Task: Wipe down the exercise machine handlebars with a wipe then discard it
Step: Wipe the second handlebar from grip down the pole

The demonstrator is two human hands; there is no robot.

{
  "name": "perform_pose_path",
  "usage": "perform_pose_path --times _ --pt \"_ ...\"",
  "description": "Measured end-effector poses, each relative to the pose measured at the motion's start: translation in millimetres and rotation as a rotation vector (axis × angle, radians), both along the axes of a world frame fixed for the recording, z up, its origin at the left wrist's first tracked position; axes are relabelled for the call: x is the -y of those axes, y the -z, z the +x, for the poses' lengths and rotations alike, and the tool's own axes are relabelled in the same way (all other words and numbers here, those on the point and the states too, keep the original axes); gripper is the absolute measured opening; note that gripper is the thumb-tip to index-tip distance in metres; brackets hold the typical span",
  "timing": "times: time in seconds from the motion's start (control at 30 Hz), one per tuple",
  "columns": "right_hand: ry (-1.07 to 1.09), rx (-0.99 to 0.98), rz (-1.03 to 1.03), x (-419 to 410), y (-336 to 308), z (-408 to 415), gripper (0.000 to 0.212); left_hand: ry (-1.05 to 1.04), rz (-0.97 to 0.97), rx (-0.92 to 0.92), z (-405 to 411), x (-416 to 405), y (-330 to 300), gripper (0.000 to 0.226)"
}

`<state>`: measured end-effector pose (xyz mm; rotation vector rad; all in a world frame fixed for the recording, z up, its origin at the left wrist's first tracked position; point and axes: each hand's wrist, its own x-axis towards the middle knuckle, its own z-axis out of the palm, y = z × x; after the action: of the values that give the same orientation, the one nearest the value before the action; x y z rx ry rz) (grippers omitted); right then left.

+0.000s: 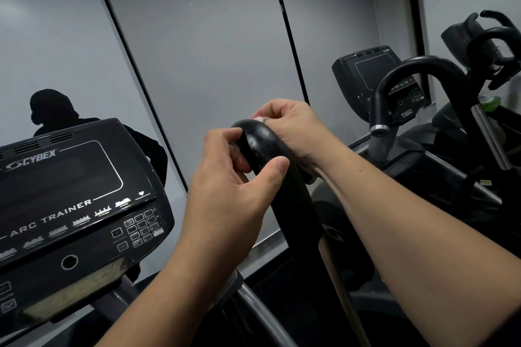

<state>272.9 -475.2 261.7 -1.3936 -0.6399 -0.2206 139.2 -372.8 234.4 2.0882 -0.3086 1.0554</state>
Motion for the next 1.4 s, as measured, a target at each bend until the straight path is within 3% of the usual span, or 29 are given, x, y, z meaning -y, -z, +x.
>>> perform_pose_path --times 0.1,0.23,0.33,0.47,0.57,0.7,0.83,0.97,1.4 --pt "0.087 0.025 -0.148 0 1 2 0.007 -0.012 -0.004 -0.002 1 1 1 0.045" --pt "-0.021 -0.007 -0.009 2 -10 -1 0.006 -0.012 -0.014 0.001 2 1 1 0.045" --pt "0.003 -0.023 -0.070 1 -6 -1 0.004 -0.014 -0.012 0.002 1 1 2 0.045" --pt "-0.080 -0.008 0.090 4 -11 -4 0.007 -0.003 -0.028 0.005 2 2 2 0.040" --pt "-0.066 -0.047 0.006 5 -5 -9 0.004 0.001 -0.034 -0.002 2 2 4 0.038" --pt "-0.140 0.024 0.126 8 -15 -11 0.011 0.011 -0.048 0.012 3 4 5 0.040" --pt "-0.037 0.039 -0.025 6 -16 -11 0.005 0.006 -0.039 0.019 3 4 6 0.041" --pt "-0.083 0.095 0.017 6 -26 -14 0.015 0.002 -0.041 0.019 2 4 6 0.044" --pt "-0.072 0.096 -0.110 3 -33 -5 0.015 0.019 -0.030 0.027 5 2 8 0.042"
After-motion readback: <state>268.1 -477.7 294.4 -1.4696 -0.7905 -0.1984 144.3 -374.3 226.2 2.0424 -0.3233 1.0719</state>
